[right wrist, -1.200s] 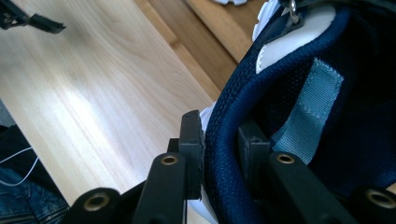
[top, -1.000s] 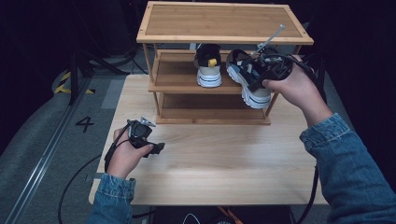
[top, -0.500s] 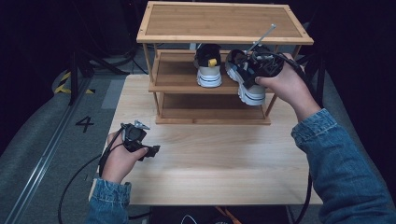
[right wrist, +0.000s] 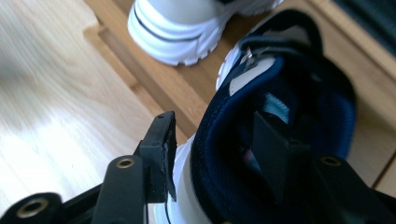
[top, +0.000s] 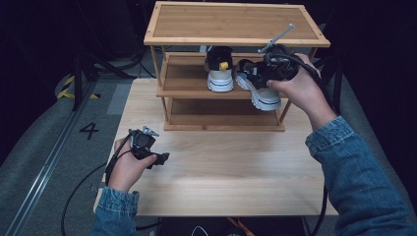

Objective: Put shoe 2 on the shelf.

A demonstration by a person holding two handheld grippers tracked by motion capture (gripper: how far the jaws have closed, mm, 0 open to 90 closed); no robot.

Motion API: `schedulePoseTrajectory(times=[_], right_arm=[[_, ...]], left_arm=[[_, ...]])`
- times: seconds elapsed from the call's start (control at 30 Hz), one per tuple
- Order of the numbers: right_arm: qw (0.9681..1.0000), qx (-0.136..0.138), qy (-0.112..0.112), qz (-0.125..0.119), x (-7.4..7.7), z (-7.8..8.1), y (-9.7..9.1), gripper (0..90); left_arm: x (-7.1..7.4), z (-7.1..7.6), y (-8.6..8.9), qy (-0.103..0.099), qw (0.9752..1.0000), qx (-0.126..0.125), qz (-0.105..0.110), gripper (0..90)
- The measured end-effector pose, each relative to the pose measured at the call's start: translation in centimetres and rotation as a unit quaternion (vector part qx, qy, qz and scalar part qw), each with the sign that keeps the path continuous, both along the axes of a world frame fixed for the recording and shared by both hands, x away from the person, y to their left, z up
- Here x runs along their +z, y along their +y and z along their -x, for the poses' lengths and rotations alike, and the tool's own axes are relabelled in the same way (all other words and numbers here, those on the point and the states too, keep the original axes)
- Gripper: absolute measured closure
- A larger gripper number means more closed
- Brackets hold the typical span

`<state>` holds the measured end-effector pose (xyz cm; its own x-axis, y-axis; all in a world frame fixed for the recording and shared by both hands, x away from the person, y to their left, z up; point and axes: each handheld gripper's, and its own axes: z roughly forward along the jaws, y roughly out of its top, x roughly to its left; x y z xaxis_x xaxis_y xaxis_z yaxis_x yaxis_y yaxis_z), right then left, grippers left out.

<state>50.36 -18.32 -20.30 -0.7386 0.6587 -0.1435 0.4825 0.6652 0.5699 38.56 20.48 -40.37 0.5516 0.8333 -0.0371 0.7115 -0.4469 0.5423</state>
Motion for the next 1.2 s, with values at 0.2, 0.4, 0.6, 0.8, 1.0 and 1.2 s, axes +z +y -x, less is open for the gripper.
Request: schedulePoseTrajectory(times=[0.2,0.4,0.6,0.8,1.0,1.2], right_arm=[[0.9980,-0.011,-0.046,-0.041,1.2,2.0,-1.2,50.4],[0.9925,-0.027,-0.089,-0.079,2.1,4.9,-3.5,50.8],[0.9898,-0.035,-0.108,-0.087,1.1,6.7,-5.2,56.3],[0.9881,-0.052,-0.099,-0.106,-1.7,7.1,-6.1,55.9],[0.9881,-0.073,-0.087,-0.104,-4.2,6.1,-5.9,53.3],[0.9864,-0.086,-0.091,-0.107,-4.7,5.8,-5.5,54.1]], left_arm=[[-0.2,-0.3,-0.2,0.001,1.0000,-0.001,0.003,23.7],[-0.3,-0.4,-0.1,0.003,1.0000,0.001,0.003,23.7],[-0.4,-0.4,-0.3,0.005,1.0000,-0.005,0.000,24.0],[-0.4,-0.3,-0.2,0.001,0.9999,-0.010,-0.005,25.4],[-0.5,-0.3,0.0,0.001,0.9998,-0.013,-0.012,25.5],[-0.7,-0.4,-0.1,0.005,0.9999,-0.012,-0.008,25.4]])
